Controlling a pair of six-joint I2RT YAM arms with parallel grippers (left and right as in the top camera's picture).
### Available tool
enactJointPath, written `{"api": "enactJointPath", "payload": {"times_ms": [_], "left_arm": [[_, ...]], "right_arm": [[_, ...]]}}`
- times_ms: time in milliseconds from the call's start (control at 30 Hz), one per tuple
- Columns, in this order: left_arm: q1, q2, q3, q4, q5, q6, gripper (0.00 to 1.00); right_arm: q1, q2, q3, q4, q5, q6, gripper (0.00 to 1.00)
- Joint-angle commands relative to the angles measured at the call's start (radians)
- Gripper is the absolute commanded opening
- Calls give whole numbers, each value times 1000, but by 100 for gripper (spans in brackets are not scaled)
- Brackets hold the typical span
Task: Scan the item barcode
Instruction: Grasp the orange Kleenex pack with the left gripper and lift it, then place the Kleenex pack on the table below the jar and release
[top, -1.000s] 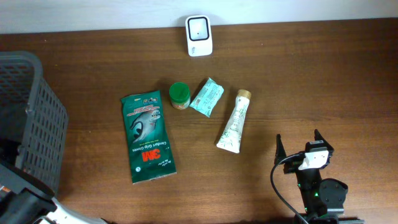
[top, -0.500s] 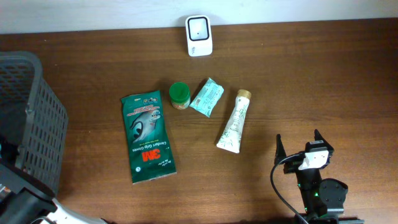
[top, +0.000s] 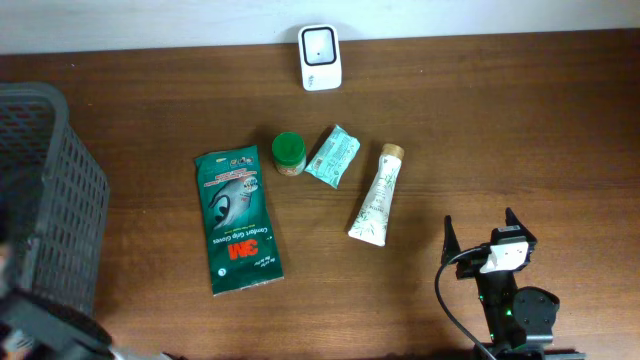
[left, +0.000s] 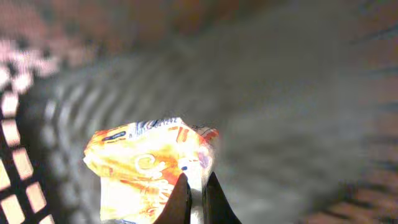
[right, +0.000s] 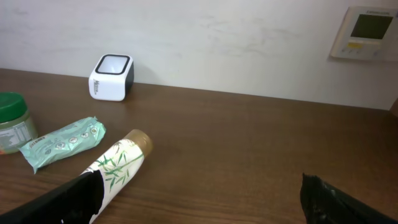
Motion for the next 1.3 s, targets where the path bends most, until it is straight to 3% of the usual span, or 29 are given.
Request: {"api": "enactJointPath", "payload": {"times_ms": [0, 133, 300, 500, 733, 1000, 1267], "left_arm": [[-14, -228, 141, 25, 257, -3, 0], [-130, -388, 179, 46, 290, -3, 0], [-406, -455, 179, -14, 214, -3, 0], [-809, -373, 177, -146, -19, -2, 0], [-1135, -154, 177, -220, -63, -3, 0], [-1331, 58, 163, -306, -66, -40, 0], [-1457, 128, 42, -179, -65, -101, 0]], "right_arm": [[-3, -5, -5, -5, -12, 11, 98], [-3, -5, -5, -5, -12, 11, 98], [-3, -5, -5, -5, -12, 11, 98], [-3, -5, -5, -5, -12, 11, 98], [-3, -5, -5, -5, -12, 11, 98], [-3, -5, -5, -5, -12, 11, 98], [-3, -5, -5, -5, -12, 11, 98]]}}
